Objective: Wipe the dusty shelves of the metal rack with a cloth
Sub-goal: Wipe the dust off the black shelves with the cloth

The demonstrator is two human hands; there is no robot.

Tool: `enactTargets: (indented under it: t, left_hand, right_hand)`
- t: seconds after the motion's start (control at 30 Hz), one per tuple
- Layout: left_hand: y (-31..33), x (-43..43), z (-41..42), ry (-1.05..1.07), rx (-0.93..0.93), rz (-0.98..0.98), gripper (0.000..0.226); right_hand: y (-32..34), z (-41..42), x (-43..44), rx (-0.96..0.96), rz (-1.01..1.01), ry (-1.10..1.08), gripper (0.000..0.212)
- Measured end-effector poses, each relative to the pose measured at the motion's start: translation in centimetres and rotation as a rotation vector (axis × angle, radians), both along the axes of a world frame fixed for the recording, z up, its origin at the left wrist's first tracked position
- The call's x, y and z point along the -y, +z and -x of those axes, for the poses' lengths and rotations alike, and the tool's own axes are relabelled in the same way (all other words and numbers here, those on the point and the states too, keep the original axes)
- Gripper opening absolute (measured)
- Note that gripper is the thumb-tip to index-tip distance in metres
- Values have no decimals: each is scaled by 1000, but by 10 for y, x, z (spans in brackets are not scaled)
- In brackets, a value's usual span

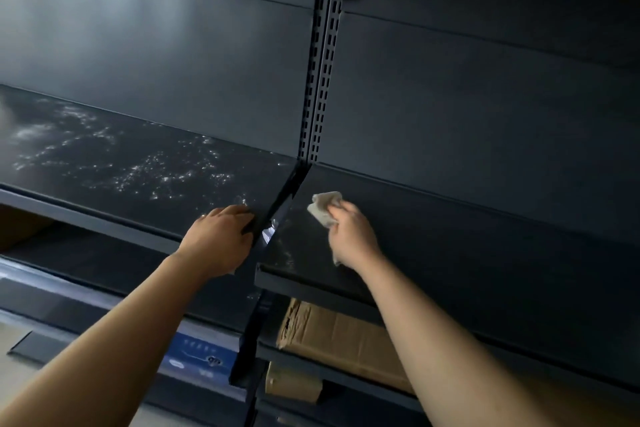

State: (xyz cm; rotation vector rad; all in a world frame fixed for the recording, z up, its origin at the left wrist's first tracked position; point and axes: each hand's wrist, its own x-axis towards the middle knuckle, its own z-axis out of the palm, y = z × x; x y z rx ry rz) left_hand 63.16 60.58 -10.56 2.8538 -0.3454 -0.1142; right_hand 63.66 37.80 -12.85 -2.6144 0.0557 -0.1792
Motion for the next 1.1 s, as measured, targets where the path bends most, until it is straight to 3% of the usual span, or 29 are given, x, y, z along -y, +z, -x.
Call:
enactTargets:
  t: [0.13, 0.2, 0.3, 0.37, 0.6, 0.8, 1.1]
  left_hand:
    - [-4, -18, -10, 18, 41, -17, 47]
    - [0, -14, -11, 12, 44, 0, 45]
    - [-3, -9, -13, -11, 58, 16, 45]
    - [-2, -1, -12, -35, 67, 12, 46]
    - [2, 19, -5, -98, 121, 54, 46]
    - [-1, 15, -6, -77, 136, 81, 45]
    - [2, 3, -2, -144, 92, 58, 47]
  right_hand:
    - [10, 6, -47, -16, -213, 197, 45]
    - [14, -1, -25, 83, -280, 50, 43]
    - [14, -13, 28, 166, -147, -250, 38]
    - [10, -20, 53, 136, -29, -310, 38]
    - [20, -51, 75, 43, 113, -234, 47]
    - [19, -79, 55, -15, 103, -117, 45]
    - [20, 2, 3, 61, -16, 70, 42]
